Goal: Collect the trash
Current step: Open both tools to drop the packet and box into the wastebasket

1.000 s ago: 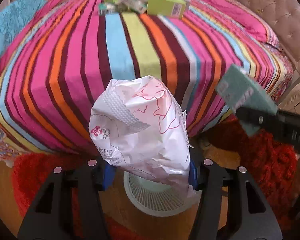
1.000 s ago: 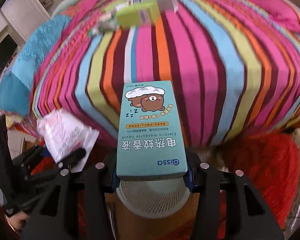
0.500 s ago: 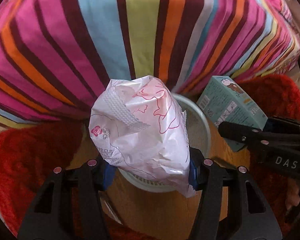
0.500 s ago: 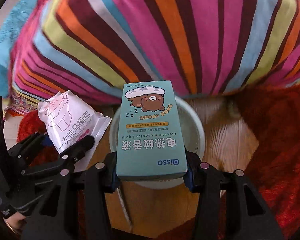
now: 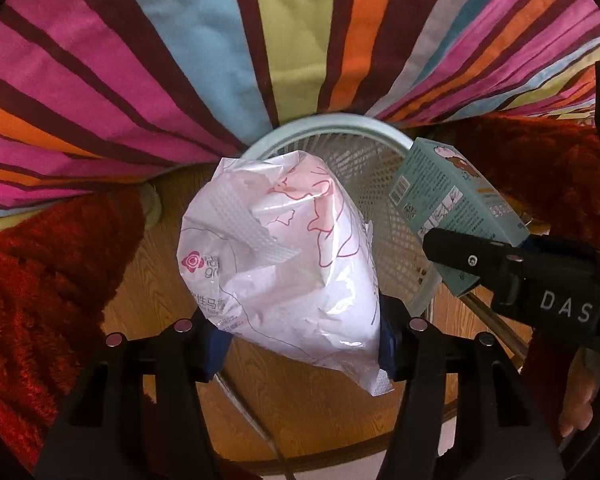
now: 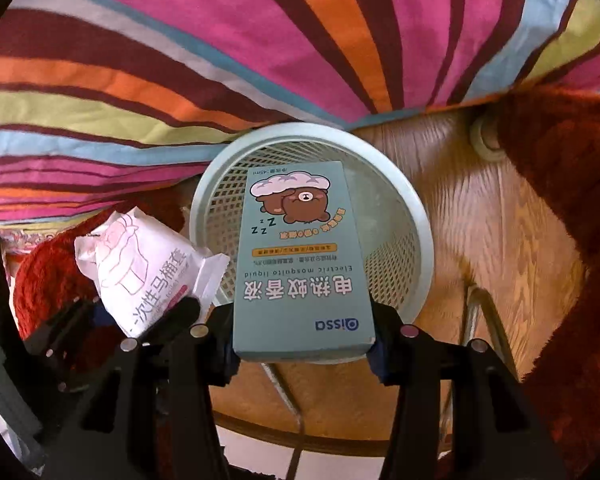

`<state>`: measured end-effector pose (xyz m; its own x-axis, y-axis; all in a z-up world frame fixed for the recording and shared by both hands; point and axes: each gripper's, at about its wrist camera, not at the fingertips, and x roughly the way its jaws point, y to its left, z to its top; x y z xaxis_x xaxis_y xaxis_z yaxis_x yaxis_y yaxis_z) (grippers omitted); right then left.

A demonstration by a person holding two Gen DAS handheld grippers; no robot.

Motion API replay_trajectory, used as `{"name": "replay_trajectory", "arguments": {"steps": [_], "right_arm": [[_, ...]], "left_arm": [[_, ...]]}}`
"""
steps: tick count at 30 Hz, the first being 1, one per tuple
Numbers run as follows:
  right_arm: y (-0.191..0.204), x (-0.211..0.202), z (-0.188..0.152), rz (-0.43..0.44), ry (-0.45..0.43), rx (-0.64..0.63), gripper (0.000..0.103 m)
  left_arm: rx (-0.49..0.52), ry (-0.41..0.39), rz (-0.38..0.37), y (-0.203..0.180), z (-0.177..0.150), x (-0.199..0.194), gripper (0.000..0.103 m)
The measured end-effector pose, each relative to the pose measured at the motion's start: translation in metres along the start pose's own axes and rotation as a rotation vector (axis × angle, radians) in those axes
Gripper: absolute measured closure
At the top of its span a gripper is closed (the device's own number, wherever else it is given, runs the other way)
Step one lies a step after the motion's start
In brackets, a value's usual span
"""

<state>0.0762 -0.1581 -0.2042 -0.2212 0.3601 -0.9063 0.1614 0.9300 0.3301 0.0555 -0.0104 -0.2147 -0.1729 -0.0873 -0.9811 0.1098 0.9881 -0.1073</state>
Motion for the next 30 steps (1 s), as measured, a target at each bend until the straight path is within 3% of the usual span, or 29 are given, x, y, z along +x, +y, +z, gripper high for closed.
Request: {"name": "replay_trajectory", "arguments": {"steps": [2, 4, 21, 30], "right_arm": [[0.001, 0.005, 0.001, 0.002, 0.017, 0.003, 0.047], [0.000, 0.006, 0.001, -0.010, 0.017, 0.011, 0.020], [-0.008, 0.003, -0.001, -0.007, -0.015, 0.050, 0.019], [-0.001, -0.021, -0.010, 0.000, -0.112, 0.017, 0.019]], "left_arm": [[-0.002, 0.027, 0.006, 0.001, 0.001, 0.004, 0.035], [0.001, 0.038, 0.017, 0.001, 0.005, 0.010, 0.017], [-0.006, 0.006, 0.035, 0.005, -0.001, 0.004, 0.017], [-0.037, -0.075, 0.027, 0.008, -0.008, -0.019, 0.017]]}}
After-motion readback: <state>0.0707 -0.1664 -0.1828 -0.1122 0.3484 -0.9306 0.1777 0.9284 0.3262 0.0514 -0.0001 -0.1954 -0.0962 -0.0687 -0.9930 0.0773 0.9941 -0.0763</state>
